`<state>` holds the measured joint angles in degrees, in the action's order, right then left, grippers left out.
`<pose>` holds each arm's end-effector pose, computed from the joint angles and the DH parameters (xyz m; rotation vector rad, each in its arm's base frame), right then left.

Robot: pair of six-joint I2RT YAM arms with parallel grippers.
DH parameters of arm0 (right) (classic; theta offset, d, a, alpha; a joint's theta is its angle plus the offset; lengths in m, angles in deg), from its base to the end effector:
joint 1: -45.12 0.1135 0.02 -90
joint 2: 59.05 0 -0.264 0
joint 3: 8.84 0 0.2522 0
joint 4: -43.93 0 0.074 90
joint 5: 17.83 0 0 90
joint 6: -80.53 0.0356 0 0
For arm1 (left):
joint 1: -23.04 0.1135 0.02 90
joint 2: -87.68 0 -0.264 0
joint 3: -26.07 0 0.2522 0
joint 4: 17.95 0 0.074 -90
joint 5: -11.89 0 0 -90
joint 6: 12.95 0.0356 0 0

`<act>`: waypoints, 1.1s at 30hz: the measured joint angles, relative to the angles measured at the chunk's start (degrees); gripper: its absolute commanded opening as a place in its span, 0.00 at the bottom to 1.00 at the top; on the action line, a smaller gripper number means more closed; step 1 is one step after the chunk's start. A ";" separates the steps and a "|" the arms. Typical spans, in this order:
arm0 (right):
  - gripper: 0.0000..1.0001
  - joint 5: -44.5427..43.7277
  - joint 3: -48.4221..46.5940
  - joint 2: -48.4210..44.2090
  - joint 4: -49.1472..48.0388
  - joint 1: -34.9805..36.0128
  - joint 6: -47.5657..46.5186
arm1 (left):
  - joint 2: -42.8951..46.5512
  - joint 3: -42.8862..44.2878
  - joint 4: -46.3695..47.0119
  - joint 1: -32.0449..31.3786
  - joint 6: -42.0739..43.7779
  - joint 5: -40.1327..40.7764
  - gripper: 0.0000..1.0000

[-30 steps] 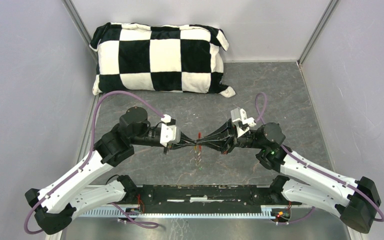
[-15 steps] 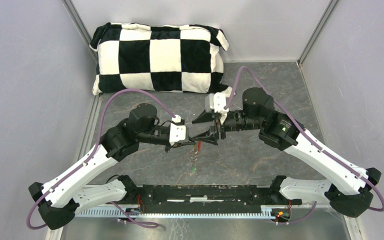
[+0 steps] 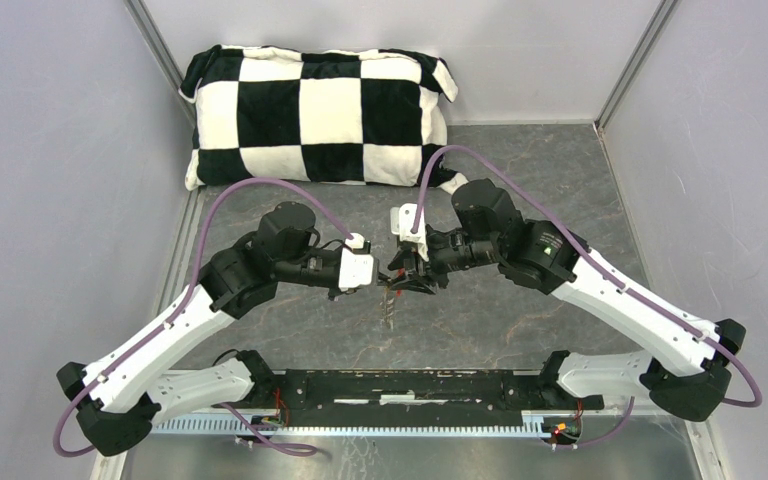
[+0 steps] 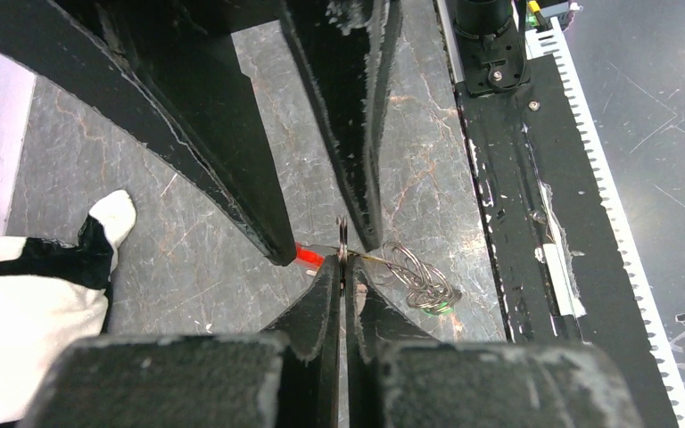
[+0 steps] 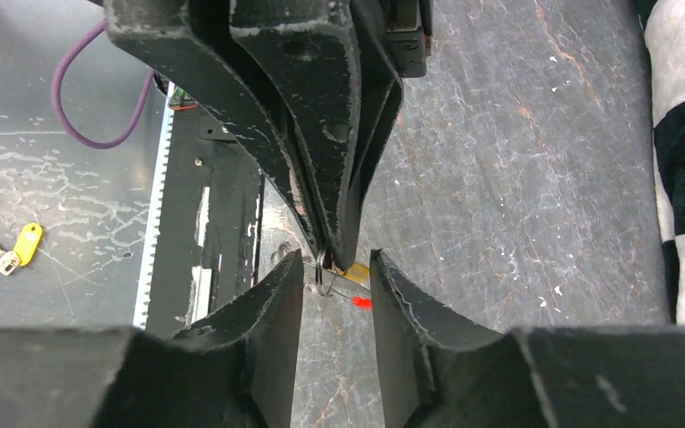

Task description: Put the keys on the keyring

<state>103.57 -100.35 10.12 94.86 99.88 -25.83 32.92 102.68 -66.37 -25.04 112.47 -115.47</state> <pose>0.1297 0.2157 0.4062 -1.5108 1.5088 0.9704 0.1130 -0.1582 0.3772 1.6265 1.2013 -0.7999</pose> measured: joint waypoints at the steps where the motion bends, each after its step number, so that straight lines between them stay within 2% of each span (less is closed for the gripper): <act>1: 0.33 -0.13 -0.28 0.24 0.24 0.00 -0.11 | 0.00 0.00 -0.07 0.00 0.02 0.00 0.02; 5: 0.15 -0.59 -1.55 0.96 1.51 0.00 -0.63 | 0.00 0.00 -0.42 0.00 0.13 0.07 0.02; 7: 0.15 -0.66 -1.99 1.22 2.27 0.24 -0.92 | 0.00 0.00 -0.50 0.07 0.28 0.26 0.02; 9: 0.20 -0.76 -2.32 1.42 3.13 0.42 -1.11 | 0.00 0.00 -0.68 0.07 0.48 0.26 0.02; 13: 0.21 -1.75 -3.85 2.54 4.98 0.42 -1.62 | 0.00 0.00 -1.07 0.07 1.01 0.31 0.02; 19: 0.01 -1.97 -4.20 2.97 5.86 0.61 -2.05 | 0.00 0.00 -1.46 0.11 1.09 0.55 0.02; 25: 0.00 -2.25 -4.28 3.04 5.81 0.66 -1.90 | 0.00 0.00 -1.18 0.11 0.92 1.22 0.02; 26: 0.00 -2.64 -4.07 2.89 5.40 0.66 -1.73 | 0.00 0.00 -1.03 0.11 0.72 1.38 0.04; 27: 0.00 -2.95 -3.56 2.49 4.85 0.68 -1.60 | 0.00 0.00 -0.85 0.15 0.22 1.51 0.10; 30: 0.00 -4.42 -0.31 -0.35 1.11 0.74 -0.92 | 0.00 0.02 0.22 0.22 -1.11 1.44 0.44; 31: 0.00 -4.87 0.48 -1.22 0.33 0.66 -0.50 | 0.00 0.20 0.87 0.17 -1.70 1.25 0.48; 33: 0.00 -4.44 3.28 -3.72 -3.34 -0.57 0.98 | 0.11 0.74 2.08 0.09 -2.60 1.09 0.51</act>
<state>99.13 -97.08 6.41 91.52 99.31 -24.85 33.03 103.42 -64.29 -24.95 109.87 -114.38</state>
